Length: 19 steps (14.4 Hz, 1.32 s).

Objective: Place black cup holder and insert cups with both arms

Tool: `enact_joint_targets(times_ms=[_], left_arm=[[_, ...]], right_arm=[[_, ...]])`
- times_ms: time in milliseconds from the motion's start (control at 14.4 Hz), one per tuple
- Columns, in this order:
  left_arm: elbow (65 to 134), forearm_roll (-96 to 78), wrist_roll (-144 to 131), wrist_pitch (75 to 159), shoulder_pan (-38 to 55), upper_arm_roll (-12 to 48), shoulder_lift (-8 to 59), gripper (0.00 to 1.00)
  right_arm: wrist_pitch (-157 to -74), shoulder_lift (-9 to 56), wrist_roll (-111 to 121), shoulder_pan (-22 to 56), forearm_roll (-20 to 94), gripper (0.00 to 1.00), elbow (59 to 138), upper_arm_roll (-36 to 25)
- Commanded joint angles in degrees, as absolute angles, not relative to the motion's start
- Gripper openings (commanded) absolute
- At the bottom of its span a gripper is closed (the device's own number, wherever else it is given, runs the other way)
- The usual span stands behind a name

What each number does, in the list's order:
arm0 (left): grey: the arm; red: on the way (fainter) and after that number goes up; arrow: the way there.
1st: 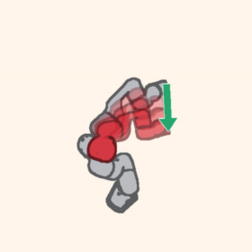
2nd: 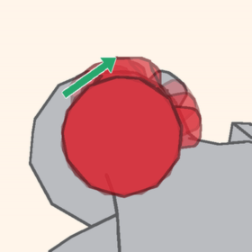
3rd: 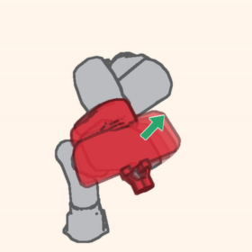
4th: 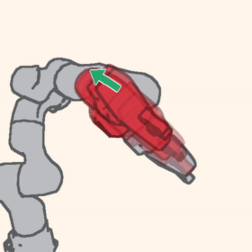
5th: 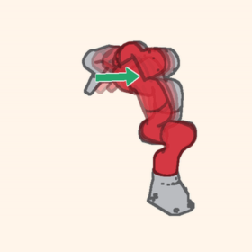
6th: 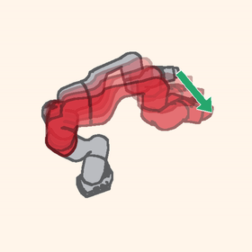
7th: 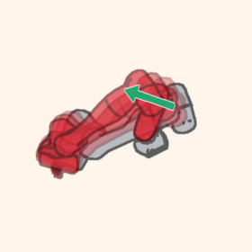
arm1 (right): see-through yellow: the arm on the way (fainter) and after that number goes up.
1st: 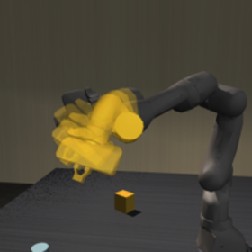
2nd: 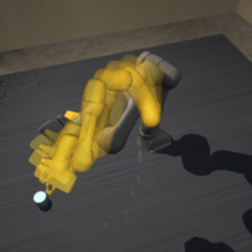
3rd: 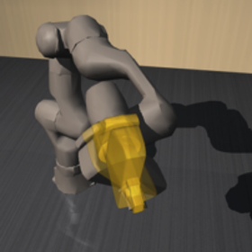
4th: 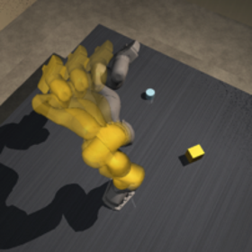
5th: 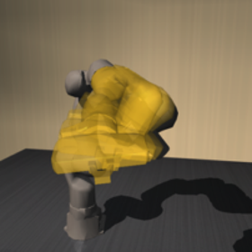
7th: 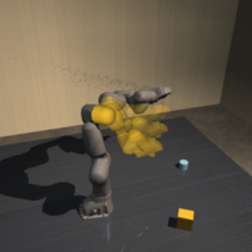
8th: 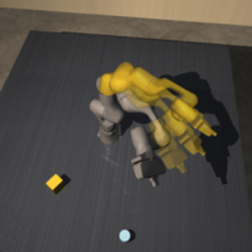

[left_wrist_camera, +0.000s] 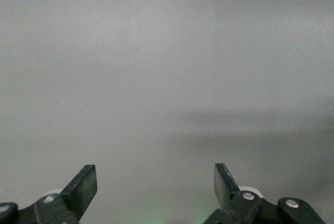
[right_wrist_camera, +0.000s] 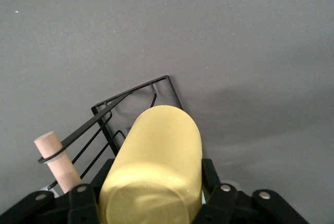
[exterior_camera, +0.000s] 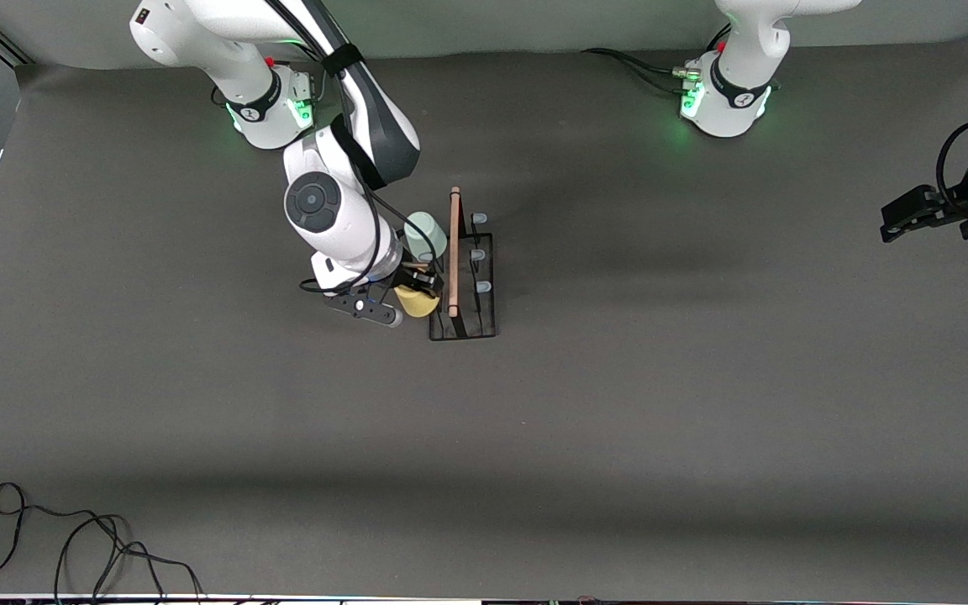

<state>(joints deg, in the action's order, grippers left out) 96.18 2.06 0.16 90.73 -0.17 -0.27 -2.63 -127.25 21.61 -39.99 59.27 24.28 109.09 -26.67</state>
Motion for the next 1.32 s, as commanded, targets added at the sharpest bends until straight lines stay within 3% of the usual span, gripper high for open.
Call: enact_joint_targets(times_ms=[0,209,488,975,1254], left_arm=[[96.1,1.2,0.7,89.3,-0.2,-0.4,-4.5,1.00],[96.2,1.8,0.9,89.6,-0.1,-0.4,-4.2,1.00],[96.2,1.2,1.1,89.6,0.2,-0.2,-4.3,1.00],[96.2,-1.7,0.4,89.8,0.7,0.2,-3.9,1.00],[96.3,2.0,0.1,89.7,1.1,1.6,-3.9,1.00]], right_arm=[[-128.1,21.5,-41.6,60.3,23.5,1.00,109.3,-27.2],[-124.4,19.7,-40.8,59.7,22.8,1.00,107.8,-28.6],[-104.5,17.1,-36.2,59.6,17.6,1.00,98.3,-36.2],[-81.8,12.7,-15.9,59.8,14.6,1.00,86.6,-53.6],[-77.8,11.6,-9.1,59.9,9.1,1.00,84.3,-57.5]])
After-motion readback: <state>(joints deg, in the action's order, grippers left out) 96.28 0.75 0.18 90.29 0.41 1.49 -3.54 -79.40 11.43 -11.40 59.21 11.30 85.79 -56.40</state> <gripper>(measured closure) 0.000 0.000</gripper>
